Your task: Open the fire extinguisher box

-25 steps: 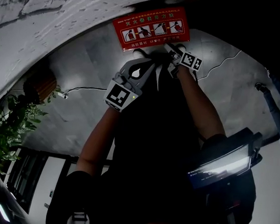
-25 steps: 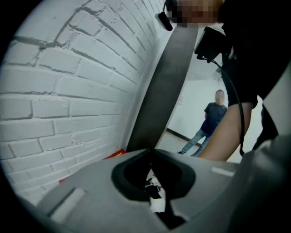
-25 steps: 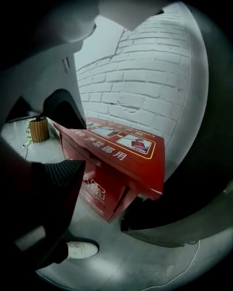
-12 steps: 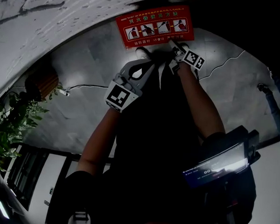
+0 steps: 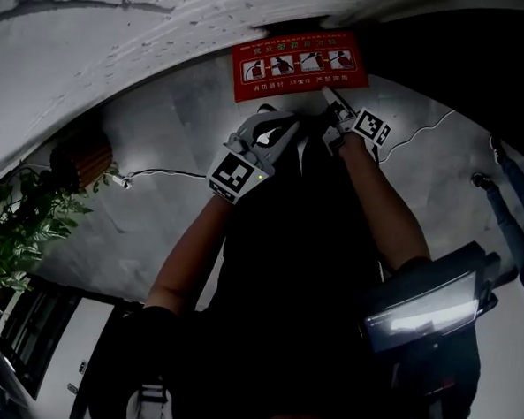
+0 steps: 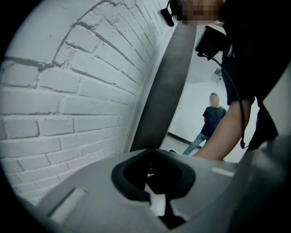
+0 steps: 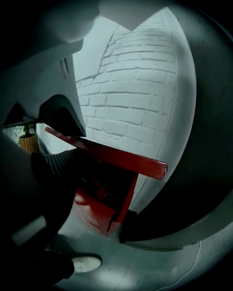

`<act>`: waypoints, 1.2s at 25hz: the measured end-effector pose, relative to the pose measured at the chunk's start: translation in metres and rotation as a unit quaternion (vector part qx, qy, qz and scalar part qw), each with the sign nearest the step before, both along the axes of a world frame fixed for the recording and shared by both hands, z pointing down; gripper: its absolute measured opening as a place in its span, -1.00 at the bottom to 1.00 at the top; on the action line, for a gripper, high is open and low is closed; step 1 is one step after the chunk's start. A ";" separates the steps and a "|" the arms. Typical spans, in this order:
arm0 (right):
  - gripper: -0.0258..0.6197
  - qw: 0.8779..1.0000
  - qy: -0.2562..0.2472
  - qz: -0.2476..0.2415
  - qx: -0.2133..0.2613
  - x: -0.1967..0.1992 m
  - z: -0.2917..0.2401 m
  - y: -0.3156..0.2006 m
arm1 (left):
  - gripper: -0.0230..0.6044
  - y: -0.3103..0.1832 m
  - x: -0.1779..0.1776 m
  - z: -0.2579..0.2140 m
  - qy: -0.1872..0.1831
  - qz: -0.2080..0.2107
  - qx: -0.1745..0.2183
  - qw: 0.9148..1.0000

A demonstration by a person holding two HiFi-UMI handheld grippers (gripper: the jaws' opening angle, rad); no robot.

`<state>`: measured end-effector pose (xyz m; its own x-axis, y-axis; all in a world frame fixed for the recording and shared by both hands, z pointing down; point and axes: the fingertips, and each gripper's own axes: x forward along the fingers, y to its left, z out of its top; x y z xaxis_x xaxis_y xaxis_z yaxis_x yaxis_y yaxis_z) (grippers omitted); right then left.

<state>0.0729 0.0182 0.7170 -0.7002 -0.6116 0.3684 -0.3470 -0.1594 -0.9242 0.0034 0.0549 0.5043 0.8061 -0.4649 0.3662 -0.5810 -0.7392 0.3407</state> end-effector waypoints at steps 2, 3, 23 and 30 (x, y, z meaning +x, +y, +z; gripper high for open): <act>-0.64 1.000 -0.007 -0.004 0.020 -0.004 -0.022 -0.017 | -0.94 -0.008 -0.006 -0.010 0.001 -0.007 0.009 1.000; -0.67 0.999 -0.009 -0.008 0.031 -0.006 -0.032 -0.029 | -0.94 -0.012 -0.009 -0.014 0.001 -0.011 0.014 1.000; -0.35 0.991 0.026 -0.048 0.119 -0.039 -0.092 -0.161 | -0.94 -0.029 -0.070 -0.056 -0.005 -0.091 0.048 0.995; -0.51 0.973 -0.002 -0.123 0.194 -0.069 -0.153 -0.138 | -0.94 -0.035 -0.079 -0.065 0.009 -0.101 0.058 0.993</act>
